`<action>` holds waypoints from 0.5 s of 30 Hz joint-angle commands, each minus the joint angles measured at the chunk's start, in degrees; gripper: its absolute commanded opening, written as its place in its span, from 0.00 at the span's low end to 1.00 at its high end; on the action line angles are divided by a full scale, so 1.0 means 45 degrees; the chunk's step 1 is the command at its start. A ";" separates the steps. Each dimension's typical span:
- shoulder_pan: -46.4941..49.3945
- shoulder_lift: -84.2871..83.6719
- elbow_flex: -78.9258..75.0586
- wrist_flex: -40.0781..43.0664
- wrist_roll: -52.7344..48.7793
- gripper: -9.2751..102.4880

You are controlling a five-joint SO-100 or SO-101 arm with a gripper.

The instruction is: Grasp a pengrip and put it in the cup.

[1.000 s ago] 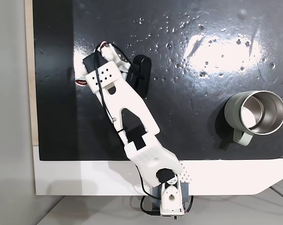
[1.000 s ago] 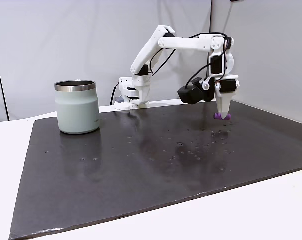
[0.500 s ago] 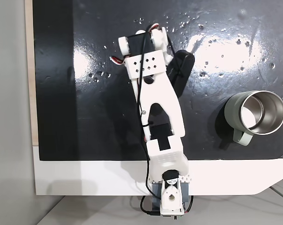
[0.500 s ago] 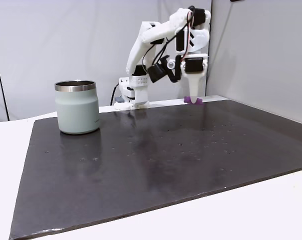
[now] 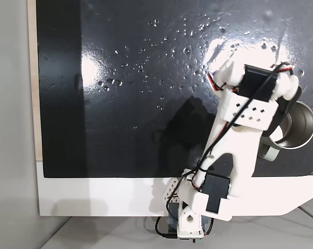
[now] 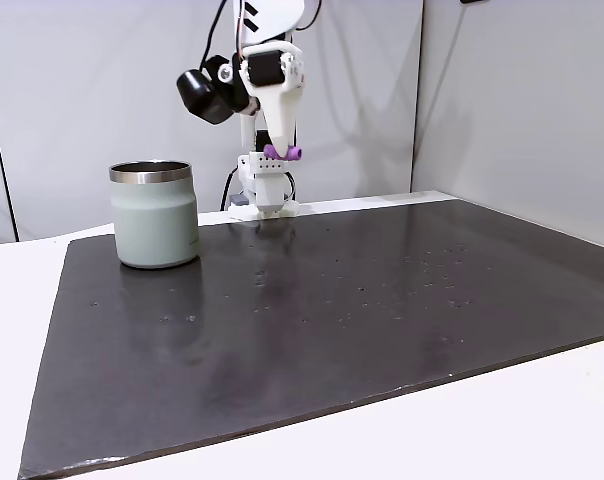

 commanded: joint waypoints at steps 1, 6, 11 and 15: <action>0.1113 0.1426 0.0254 0.0273 -0.1172 0.08; 0.3066 0.2012 0.0742 0.0273 -0.2891 0.08; 0.5039 0.1992 0.0605 0.0254 -0.4648 0.08; 0.6016 0.1777 -0.0039 0.0254 -0.5664 0.08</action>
